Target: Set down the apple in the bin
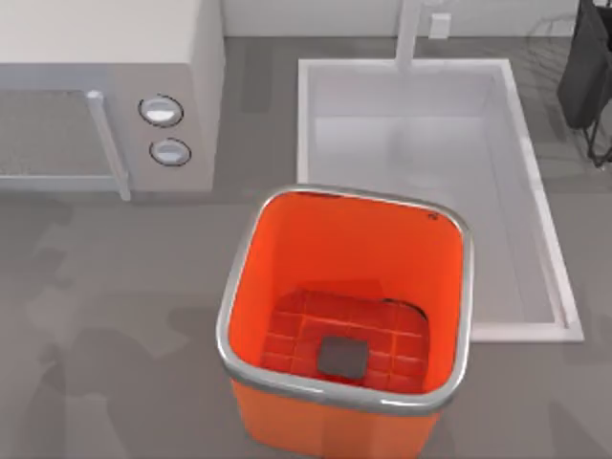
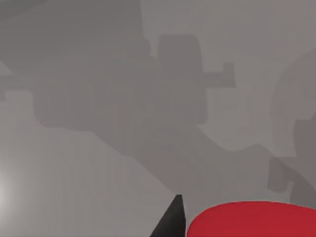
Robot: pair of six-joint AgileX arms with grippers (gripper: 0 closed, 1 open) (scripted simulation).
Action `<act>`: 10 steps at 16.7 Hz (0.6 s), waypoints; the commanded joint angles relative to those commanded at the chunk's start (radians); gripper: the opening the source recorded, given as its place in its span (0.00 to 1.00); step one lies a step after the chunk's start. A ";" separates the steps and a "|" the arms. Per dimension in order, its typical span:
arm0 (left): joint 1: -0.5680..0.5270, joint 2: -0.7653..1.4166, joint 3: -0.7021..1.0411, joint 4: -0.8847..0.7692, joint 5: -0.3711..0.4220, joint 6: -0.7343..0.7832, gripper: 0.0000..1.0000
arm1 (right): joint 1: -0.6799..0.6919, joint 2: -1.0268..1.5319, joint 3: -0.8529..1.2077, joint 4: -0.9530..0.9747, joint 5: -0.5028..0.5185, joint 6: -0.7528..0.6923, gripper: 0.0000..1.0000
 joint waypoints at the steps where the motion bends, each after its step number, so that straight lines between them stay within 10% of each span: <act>1: 0.000 0.000 0.000 0.000 0.000 0.000 0.00 | 0.000 0.000 0.000 0.000 0.000 0.000 1.00; 10: -0.221 0.139 0.173 -0.089 -0.074 0.011 0.00 | 0.000 0.000 0.000 0.000 0.000 0.000 1.00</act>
